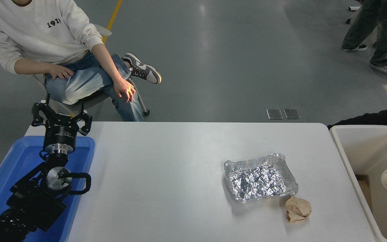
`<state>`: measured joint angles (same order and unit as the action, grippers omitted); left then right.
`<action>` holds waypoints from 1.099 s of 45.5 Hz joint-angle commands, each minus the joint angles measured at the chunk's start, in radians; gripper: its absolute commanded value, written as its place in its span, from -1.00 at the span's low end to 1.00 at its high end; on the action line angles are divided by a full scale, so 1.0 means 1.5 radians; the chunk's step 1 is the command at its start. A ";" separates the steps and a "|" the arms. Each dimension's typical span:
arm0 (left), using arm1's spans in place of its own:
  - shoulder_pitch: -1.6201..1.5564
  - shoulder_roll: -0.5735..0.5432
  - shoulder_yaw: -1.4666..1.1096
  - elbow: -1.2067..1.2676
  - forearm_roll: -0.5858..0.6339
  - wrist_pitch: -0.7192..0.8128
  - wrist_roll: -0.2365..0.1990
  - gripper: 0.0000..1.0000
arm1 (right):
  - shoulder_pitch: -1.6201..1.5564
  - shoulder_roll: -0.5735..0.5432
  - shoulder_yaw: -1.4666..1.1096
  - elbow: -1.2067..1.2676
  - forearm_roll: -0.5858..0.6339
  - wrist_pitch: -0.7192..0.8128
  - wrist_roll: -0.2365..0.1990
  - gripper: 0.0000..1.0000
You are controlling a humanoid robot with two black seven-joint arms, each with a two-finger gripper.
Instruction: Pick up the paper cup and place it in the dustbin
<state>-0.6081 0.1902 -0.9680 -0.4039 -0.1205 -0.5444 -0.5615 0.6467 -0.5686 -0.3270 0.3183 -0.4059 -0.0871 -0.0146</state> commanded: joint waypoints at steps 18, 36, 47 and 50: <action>0.000 0.000 0.001 -0.001 0.002 -0.001 0.001 0.98 | 0.498 -0.177 -0.471 0.417 -0.043 0.025 0.009 1.00; 0.000 0.000 0.001 -0.001 0.002 -0.001 0.001 0.98 | 1.059 -0.086 -0.646 0.756 -0.106 0.402 0.017 1.00; 0.000 0.000 0.001 0.000 0.001 0.000 0.001 0.98 | 1.102 -0.048 -0.534 0.854 0.029 0.578 0.016 1.00; 0.000 0.000 0.000 -0.001 0.001 0.000 0.000 0.98 | 1.104 -0.015 -0.534 0.857 0.092 0.579 0.015 1.00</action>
<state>-0.6075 0.1903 -0.9665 -0.4044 -0.1180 -0.5461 -0.5598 2.1753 -0.6913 -1.1774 1.4609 -0.4819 0.5974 0.0094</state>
